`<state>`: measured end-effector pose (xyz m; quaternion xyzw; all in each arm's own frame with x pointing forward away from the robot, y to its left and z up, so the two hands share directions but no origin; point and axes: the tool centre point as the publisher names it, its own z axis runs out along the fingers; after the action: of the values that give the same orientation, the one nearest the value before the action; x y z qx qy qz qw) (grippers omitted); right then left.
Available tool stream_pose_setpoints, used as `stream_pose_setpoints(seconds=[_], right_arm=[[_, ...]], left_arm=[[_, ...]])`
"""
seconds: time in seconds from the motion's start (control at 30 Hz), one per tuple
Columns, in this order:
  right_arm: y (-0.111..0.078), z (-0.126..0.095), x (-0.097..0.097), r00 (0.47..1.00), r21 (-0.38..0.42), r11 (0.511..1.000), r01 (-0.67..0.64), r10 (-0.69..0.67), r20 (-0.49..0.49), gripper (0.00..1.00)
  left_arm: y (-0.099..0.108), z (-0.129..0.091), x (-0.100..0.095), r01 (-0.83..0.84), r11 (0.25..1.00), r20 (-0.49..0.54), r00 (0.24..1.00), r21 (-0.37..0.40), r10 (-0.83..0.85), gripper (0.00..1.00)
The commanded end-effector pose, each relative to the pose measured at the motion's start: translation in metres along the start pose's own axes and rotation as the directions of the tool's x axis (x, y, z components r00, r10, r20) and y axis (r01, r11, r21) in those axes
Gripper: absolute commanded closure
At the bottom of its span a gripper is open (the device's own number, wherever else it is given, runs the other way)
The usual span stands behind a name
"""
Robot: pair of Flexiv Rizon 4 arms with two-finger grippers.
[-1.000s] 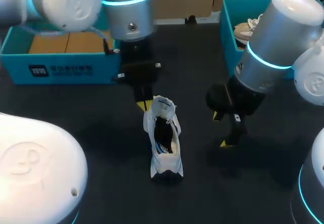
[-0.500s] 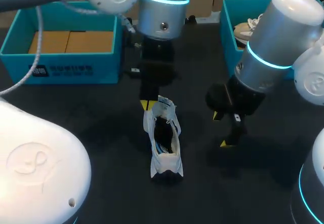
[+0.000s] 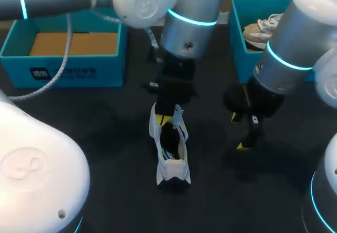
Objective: Take the shoe out of the shoebox, open the shoe tongue, remove and reinsert the insole, then place the shoe into the shoebox
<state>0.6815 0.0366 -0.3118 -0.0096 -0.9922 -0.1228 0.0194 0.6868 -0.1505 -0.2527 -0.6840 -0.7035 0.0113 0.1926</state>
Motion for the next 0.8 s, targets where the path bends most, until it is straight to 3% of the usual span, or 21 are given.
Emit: stream_pose_setpoints(seconds=[0.03,0.33,0.67,0.8], right_arm=[[-0.021,-0.015,0.009,0.999,-0.010,1.000,-0.020,0.021,0.042,0.00],[-0.073,-0.031,0.005,0.998,-0.030,0.998,-0.052,0.053,0.046,0.00],[-0.073,-0.031,0.005,0.998,-0.030,0.998,-0.052,0.053,0.046,0.00],[-0.073,-0.031,0.005,0.998,-0.030,0.998,-0.052,0.053,0.046,0.00]], left_arm=[[0.001,0.012,0.011,-0.043,0.999,0.131,0.990,0.004,0.042,1.00],[0.006,0.020,0.003,-0.093,0.995,0.158,0.984,0.028,0.087,1.00],[0.006,0.020,0.003,-0.093,0.995,0.158,0.984,0.028,0.087,1.00],[0.008,0.040,-0.017,-0.114,0.993,0.147,0.983,0.038,0.107,1.00]])
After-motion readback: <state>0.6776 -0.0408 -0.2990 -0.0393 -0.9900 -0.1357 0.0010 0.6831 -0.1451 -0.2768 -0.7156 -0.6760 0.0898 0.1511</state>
